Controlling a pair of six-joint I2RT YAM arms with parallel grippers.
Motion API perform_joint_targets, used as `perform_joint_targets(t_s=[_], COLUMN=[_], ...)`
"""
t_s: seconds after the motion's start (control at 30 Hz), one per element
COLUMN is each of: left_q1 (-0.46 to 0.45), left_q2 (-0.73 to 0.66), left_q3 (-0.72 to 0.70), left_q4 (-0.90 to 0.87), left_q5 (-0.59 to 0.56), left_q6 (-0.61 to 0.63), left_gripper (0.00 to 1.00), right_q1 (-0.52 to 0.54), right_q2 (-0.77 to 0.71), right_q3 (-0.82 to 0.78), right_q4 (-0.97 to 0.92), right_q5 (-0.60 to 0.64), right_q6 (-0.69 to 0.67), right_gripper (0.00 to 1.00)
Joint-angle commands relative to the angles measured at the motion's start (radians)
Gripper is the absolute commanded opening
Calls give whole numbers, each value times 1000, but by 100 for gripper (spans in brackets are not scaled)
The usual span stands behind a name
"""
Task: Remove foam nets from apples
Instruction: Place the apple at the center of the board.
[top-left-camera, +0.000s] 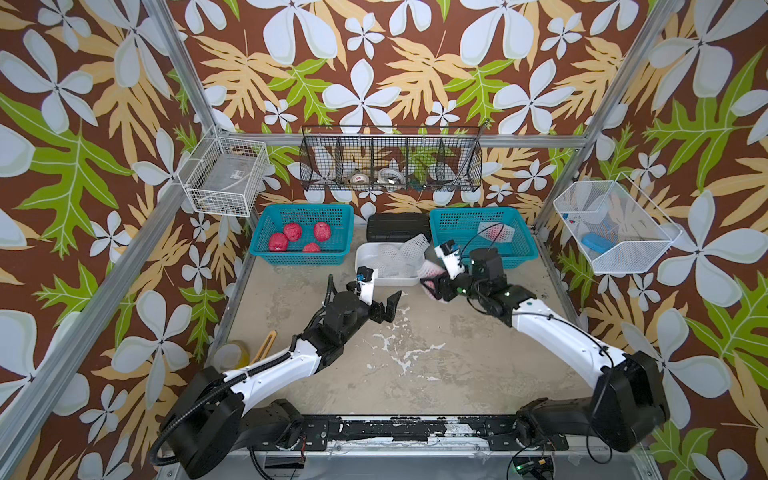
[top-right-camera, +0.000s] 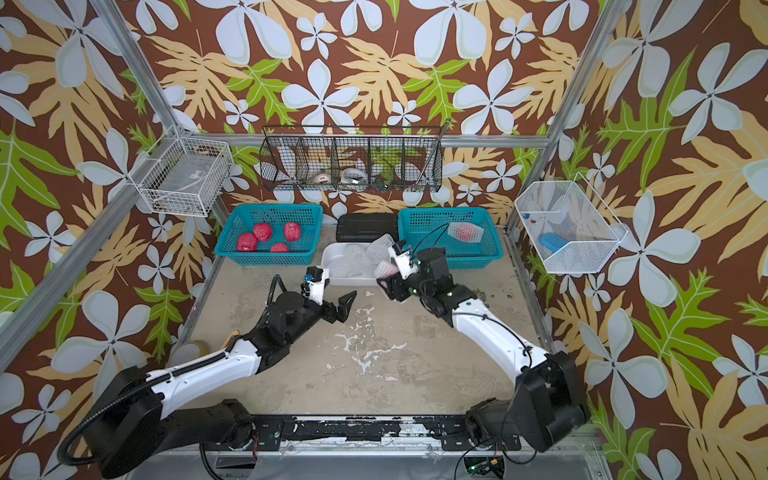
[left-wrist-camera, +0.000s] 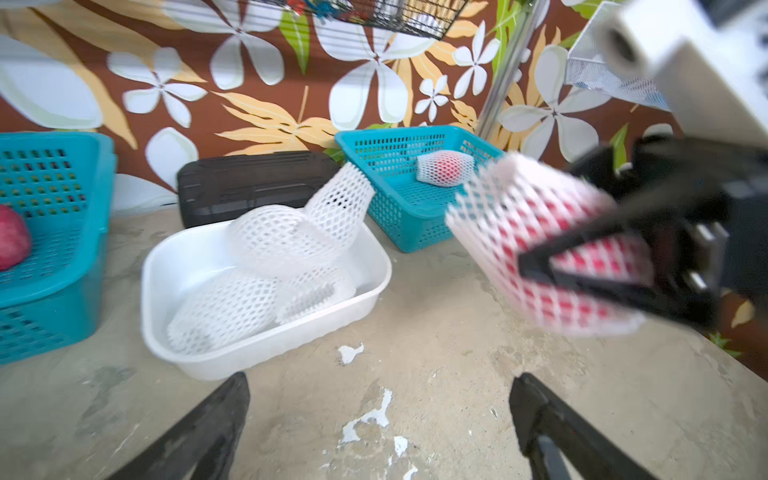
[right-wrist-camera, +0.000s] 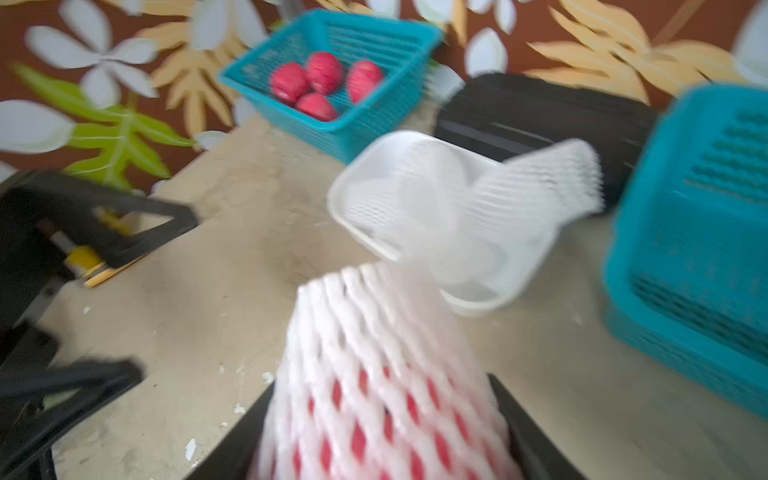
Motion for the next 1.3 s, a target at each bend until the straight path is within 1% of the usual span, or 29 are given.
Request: perform_joint_targets(t_s=[0.0,0.1,0.13,0.2,0.3,0.43,0.5,0.63,0.77,0.87,1.0,1.03,1.07,1.27], left_q1=[10,52,62,76,79,79,79,79,79,79,79,79,79,79], left_q2=[-79,-117,-116,-110,-98,-81,-73,-63,-72,-82,-81,-82,-83,-96], left_q3=[-89,-156,-168,-176,-177,-155,-149,-146,-147,-153,-153,-153,-153,-156], left_q4=[85,91,82,60,57,52,48,48,46,43,41,41,41,36], left_q5=[-130,-116,-113,-109,-98,-88,-91,-111,-114,-123,-129,-131,-129,-126], left_q6=[-21,-71,-85,-102,-101,-93,-82,-62,-50,-41,-31,-30,-30,-23], left_gripper=[100,100,100,100,100,100,100,100,100,100,100,100,100,100], right_q1=[53,69,85,126,170,201,226,241,241,241,240,240,240,240], right_q2=[-29,5,25,68,173,315,355,429,447,446,435,435,434,403], right_q3=[-92,-136,-140,-124,-65,39,66,118,125,132,161,179,191,300], right_q4=[165,161,149,114,47,-62,-83,-116,-123,-140,-183,-209,-226,-390], right_q5=[-31,-17,12,113,260,360,404,390,377,366,362,365,369,377], right_q6=[-61,-52,-55,-65,-53,-19,-8,35,74,78,61,58,57,42], right_gripper=[61,59,59,59,60,59,61,63,68,77,84,98,100,100])
